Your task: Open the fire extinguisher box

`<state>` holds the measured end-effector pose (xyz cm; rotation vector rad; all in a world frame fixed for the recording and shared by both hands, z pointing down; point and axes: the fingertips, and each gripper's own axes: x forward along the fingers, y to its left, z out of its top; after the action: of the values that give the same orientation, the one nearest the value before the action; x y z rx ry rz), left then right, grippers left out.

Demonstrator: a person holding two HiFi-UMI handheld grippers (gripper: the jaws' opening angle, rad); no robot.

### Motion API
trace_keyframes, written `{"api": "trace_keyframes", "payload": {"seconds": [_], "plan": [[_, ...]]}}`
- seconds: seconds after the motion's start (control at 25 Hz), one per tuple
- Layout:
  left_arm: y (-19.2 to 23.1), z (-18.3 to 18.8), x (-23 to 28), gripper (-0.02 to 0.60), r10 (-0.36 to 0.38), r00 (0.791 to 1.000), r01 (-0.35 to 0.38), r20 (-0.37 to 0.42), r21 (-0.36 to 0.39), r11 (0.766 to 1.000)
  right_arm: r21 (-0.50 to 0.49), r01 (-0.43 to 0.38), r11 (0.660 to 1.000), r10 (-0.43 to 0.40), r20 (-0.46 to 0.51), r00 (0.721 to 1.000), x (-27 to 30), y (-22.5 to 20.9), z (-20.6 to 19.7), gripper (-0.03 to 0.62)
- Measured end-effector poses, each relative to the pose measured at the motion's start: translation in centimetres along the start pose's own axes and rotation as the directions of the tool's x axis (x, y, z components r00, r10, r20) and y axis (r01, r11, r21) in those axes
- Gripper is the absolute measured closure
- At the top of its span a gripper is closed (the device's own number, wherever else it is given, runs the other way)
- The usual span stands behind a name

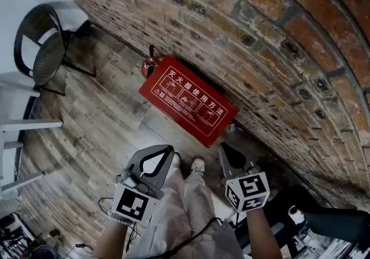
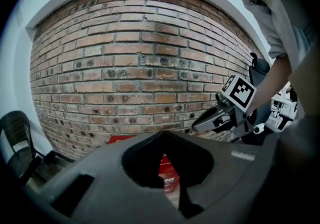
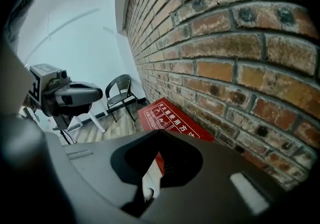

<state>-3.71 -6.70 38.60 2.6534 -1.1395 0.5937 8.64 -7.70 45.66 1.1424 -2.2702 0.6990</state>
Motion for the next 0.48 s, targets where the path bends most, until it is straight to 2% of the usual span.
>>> {"api": "trace_keyframes", "payload": {"seconds": [0.12, 0.28, 0.48], "plan": [[-0.1, -2.0, 0.9, 0.583, -0.011, 1.0, 0.011, -0.015, -0.002, 1.0, 0.025, -0.004, 1.0, 0.004, -0.02, 1.0, 1.5, -0.9, -1.5, 0.578], [-0.1, -4.5, 2.1, 0.583, -0.024, 0.999, 0.023, -0.031, -0.032, 0.999, 0.078, -0.012, 0.997, 0.017, -0.057, 0.998, 3.2, -1.8, -4.1, 0.534], [-0.5, -7.1, 3.9, 0.582, -0.071, 0.996, 0.071, -0.052, -0.01, 0.997, 0.156, -0.012, 0.988, 0.021, -0.053, 0.998, 5.1, -3.2, -6.6, 0.5]]}}
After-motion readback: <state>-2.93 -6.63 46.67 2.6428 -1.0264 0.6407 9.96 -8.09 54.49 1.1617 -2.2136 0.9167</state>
